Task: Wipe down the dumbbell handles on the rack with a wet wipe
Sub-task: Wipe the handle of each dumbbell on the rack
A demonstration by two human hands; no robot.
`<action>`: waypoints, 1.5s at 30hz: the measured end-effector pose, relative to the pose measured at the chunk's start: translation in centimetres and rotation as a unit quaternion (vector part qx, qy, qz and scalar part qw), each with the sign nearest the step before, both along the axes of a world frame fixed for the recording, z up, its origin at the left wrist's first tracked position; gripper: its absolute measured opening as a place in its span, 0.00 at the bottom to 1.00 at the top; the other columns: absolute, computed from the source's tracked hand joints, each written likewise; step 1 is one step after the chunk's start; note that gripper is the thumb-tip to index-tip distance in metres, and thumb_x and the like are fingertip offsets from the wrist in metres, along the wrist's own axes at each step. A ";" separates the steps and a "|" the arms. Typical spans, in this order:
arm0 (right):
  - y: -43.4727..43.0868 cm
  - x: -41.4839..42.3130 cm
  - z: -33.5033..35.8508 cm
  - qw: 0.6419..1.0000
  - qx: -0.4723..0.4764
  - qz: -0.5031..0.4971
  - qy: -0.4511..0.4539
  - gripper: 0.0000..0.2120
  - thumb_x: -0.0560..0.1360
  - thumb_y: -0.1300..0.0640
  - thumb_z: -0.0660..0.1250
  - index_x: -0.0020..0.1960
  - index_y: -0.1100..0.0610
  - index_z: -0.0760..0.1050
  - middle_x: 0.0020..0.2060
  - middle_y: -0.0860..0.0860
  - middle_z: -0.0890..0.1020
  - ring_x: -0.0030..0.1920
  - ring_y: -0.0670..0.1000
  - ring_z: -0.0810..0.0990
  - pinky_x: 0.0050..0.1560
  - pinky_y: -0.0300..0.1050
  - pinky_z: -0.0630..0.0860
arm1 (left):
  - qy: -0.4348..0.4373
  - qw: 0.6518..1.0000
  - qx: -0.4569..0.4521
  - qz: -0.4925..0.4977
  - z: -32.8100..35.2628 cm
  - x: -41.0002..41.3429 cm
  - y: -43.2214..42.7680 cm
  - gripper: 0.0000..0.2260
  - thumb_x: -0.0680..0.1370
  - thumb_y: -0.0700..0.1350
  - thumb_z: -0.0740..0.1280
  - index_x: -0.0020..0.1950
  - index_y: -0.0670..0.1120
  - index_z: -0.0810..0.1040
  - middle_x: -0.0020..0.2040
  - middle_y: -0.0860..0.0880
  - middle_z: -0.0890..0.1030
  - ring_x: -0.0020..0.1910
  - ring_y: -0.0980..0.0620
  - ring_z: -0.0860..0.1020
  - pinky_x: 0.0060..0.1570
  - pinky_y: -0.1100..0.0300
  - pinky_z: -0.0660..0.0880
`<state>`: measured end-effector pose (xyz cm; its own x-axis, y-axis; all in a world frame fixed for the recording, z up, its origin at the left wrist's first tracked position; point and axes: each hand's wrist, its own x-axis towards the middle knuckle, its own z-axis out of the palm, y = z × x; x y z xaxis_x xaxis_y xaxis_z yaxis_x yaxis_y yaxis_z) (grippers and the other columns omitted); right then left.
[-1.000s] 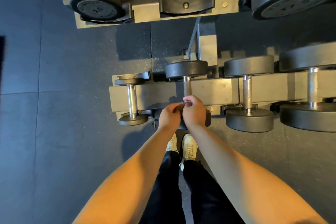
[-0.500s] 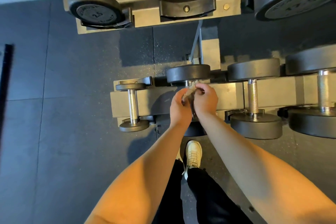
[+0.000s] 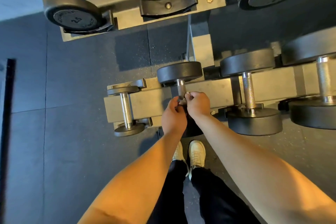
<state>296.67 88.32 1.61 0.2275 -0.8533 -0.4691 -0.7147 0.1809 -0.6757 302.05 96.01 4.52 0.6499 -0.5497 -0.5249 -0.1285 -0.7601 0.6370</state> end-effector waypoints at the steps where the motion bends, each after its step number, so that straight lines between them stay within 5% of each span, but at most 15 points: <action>1: -0.4 0.2 0.2 0.999 0.017 -0.030 -0.028 0.15 0.83 0.55 0.61 0.40 0.57 0.78 0.34 0.48 0.78 0.36 0.45 0.76 0.32 0.31 0.65 | -0.003 1.000 0.003 -0.007 -0.3 0.0 0.1 0.19 0.83 0.43 0.58 0.73 0.55 0.72 0.61 0.54 0.81 0.54 0.54 0.79 0.52 0.57 0.77; 5: -2.4 3.1 0.6 0.977 0.119 -0.134 -0.117 0.10 0.80 0.53 0.65 0.50 0.60 0.79 0.49 0.57 0.81 0.45 0.51 0.82 0.43 0.38 0.77 | -0.013 1.000 0.012 -0.023 -0.7 0.0 0.1 0.18 0.81 0.46 0.58 0.70 0.57 0.72 0.54 0.53 0.84 0.48 0.50 0.82 0.51 0.47 0.81; 7: -2.5 3.8 0.4 0.980 0.161 -0.087 -0.083 0.13 0.75 0.54 0.69 0.57 0.57 0.76 0.58 0.56 0.74 0.52 0.53 0.78 0.52 0.47 0.79 | -0.015 1.000 0.009 -0.023 -0.5 0.0 0.0 0.17 0.81 0.47 0.58 0.69 0.56 0.72 0.55 0.53 0.84 0.48 0.49 0.82 0.50 0.49 0.80; 10: -2.1 2.6 0.1 0.978 0.200 0.019 -0.046 0.24 0.69 0.53 0.69 0.64 0.51 0.70 0.59 0.54 0.69 0.56 0.56 0.74 0.58 0.54 0.77 | -0.012 1.000 0.010 -0.021 -0.2 0.0 -0.2 0.15 0.82 0.44 0.59 0.67 0.55 0.73 0.55 0.53 0.82 0.51 0.51 0.80 0.47 0.55 0.76; 14: -2.1 1.5 -0.9 0.993 0.088 0.070 0.025 0.11 0.78 0.48 0.65 0.56 0.53 0.77 0.53 0.53 0.80 0.55 0.56 0.79 0.59 0.58 0.77 | -0.033 0.999 0.008 -0.031 -0.3 -0.1 0.0 0.17 0.83 0.44 0.59 0.70 0.56 0.70 0.56 0.53 0.82 0.51 0.50 0.80 0.47 0.56 0.76; 20: -3.1 4.2 -0.3 0.995 0.017 0.037 0.088 0.18 0.82 0.42 0.60 0.55 0.57 0.78 0.52 0.55 0.81 0.55 0.57 0.79 0.57 0.54 0.75 | -0.026 0.999 0.015 -0.020 -0.5 0.0 0.0 0.18 0.83 0.44 0.58 0.72 0.56 0.69 0.57 0.51 0.83 0.53 0.47 0.81 0.46 0.55 0.75; 23: -2.8 4.5 0.0 0.992 0.015 0.042 0.121 0.21 0.83 0.41 0.56 0.57 0.57 0.77 0.52 0.54 0.78 0.57 0.56 0.76 0.55 0.51 0.67 | -0.019 0.999 0.019 -0.018 -0.5 0.1 -0.1 0.18 0.83 0.43 0.59 0.73 0.55 0.68 0.61 0.51 0.82 0.56 0.47 0.80 0.48 0.57 0.71; 31: -0.7 1.4 0.4 0.979 -0.025 0.094 0.177 0.17 0.83 0.48 0.55 0.50 0.57 0.78 0.46 0.53 0.77 0.53 0.56 0.75 0.55 0.54 0.64 | -0.044 0.999 0.013 -0.026 -0.6 0.0 0.2 0.18 0.83 0.44 0.61 0.73 0.56 0.67 0.58 0.51 0.83 0.54 0.47 0.81 0.50 0.51 0.78; 34: -1.5 2.6 0.7 0.986 -0.011 0.066 0.154 0.17 0.84 0.47 0.54 0.47 0.56 0.75 0.46 0.53 0.74 0.57 0.57 0.74 0.55 0.53 0.64 | -0.042 0.999 0.013 -0.024 -0.8 0.1 0.1 0.18 0.83 0.46 0.60 0.73 0.56 0.67 0.58 0.51 0.83 0.54 0.47 0.81 0.50 0.50 0.79; 40: -2.9 4.6 -0.1 0.992 0.031 0.017 0.117 0.20 0.81 0.41 0.60 0.58 0.57 0.77 0.60 0.55 0.76 0.63 0.58 0.72 0.60 0.56 0.67 | -0.024 1.000 0.013 -0.011 -0.9 0.2 -0.1 0.18 0.83 0.44 0.59 0.73 0.54 0.69 0.62 0.50 0.82 0.59 0.47 0.79 0.49 0.58 0.71; 45: -2.3 5.0 -1.1 0.993 0.037 -0.095 0.053 0.13 0.78 0.42 0.67 0.42 0.50 0.77 0.49 0.51 0.82 0.57 0.55 0.76 0.55 0.52 0.65 | -0.028 0.999 0.013 -0.023 -1.1 0.5 0.0 0.18 0.84 0.43 0.60 0.73 0.53 0.69 0.63 0.48 0.81 0.61 0.46 0.79 0.52 0.56 0.72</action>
